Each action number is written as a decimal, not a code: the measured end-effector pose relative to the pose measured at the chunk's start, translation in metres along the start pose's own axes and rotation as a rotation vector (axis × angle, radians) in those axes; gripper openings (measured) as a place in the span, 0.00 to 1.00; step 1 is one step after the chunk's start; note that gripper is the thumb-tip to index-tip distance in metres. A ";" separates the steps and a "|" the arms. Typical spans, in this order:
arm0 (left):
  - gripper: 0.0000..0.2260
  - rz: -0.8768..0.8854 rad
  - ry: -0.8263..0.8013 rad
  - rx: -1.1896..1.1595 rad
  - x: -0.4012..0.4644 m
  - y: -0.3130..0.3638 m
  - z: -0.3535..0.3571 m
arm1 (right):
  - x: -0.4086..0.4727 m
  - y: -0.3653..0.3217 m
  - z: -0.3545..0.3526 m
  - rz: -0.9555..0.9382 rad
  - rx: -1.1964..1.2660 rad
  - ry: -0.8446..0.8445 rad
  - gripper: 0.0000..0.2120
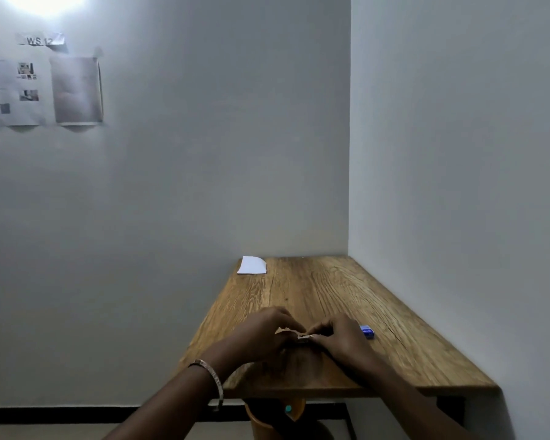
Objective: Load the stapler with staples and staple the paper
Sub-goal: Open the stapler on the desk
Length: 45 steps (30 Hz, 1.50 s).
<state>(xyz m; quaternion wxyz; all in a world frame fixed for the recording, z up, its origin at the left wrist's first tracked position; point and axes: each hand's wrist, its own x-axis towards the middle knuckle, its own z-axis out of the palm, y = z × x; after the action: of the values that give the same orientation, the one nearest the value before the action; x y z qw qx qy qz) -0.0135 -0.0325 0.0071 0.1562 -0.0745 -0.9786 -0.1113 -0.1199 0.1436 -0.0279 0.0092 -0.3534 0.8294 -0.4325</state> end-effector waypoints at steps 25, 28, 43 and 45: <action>0.14 0.184 -0.049 0.198 0.017 -0.018 0.007 | -0.002 -0.006 0.001 0.018 -0.049 0.037 0.05; 0.14 0.198 -0.065 0.229 0.017 -0.018 0.007 | -0.002 -0.007 0.002 0.023 -0.060 0.044 0.06; 0.05 0.129 0.082 0.116 0.016 -0.021 0.004 | 0.000 -0.006 0.003 0.057 -0.056 0.044 0.06; 0.09 0.115 0.145 0.067 0.014 -0.023 0.007 | -0.001 -0.006 0.003 0.058 -0.047 0.051 0.06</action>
<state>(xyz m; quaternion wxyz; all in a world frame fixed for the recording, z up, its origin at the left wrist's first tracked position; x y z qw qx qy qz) -0.0328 -0.0510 0.0004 0.2352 -0.1170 -0.9620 -0.0747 -0.1146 0.1394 -0.0255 -0.0074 -0.3182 0.8491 -0.4215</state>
